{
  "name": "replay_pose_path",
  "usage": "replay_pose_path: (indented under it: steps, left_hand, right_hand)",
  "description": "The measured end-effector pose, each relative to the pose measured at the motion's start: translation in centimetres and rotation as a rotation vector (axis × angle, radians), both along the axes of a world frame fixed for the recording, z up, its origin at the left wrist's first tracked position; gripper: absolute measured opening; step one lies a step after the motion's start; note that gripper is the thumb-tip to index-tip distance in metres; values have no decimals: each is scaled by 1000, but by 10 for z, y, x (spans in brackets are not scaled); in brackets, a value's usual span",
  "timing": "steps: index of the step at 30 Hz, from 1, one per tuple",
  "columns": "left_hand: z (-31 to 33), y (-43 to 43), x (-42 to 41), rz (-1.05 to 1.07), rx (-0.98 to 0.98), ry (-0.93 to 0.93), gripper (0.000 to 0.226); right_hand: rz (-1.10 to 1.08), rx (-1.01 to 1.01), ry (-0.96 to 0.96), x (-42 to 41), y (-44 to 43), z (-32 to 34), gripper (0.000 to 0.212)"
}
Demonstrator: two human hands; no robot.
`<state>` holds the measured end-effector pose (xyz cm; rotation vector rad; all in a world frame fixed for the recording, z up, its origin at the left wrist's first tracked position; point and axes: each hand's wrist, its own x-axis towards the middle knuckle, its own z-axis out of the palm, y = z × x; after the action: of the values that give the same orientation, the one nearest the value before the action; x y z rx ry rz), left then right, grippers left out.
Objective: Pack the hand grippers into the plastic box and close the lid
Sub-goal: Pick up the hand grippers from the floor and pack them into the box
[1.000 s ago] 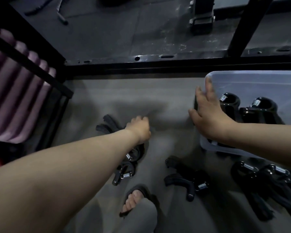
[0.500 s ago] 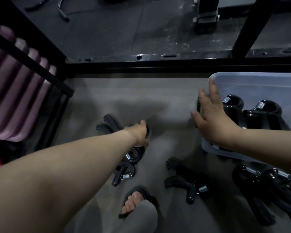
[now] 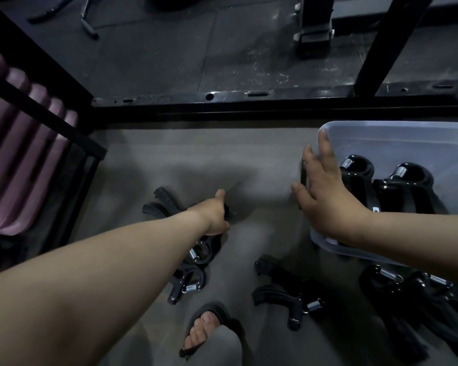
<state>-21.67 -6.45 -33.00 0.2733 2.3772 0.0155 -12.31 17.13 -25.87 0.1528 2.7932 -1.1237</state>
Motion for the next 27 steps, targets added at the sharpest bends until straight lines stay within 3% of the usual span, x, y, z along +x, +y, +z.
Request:
replay_pose_path:
  steps: [6,11,21,24,27]
  left_hand:
    - [17,10,-11,355,270,30,59]
    - [44,34,-31,638,661,78,27]
    - [92,65,-40,1171,1081,311,25]
    - [106,69,-39,1360,1241,274,23]
    - [121,72,-40,1420,1387,114,22]
  right_hand:
    - [4,29,-2,0,0,1,75]
    - [26,45,-63,0,4,9,76]
    - [188,90,-97,17,24,23,73]
    - [194,80,-119,25,23,25,71]
    - [205,50,-116,31,23,31,68]
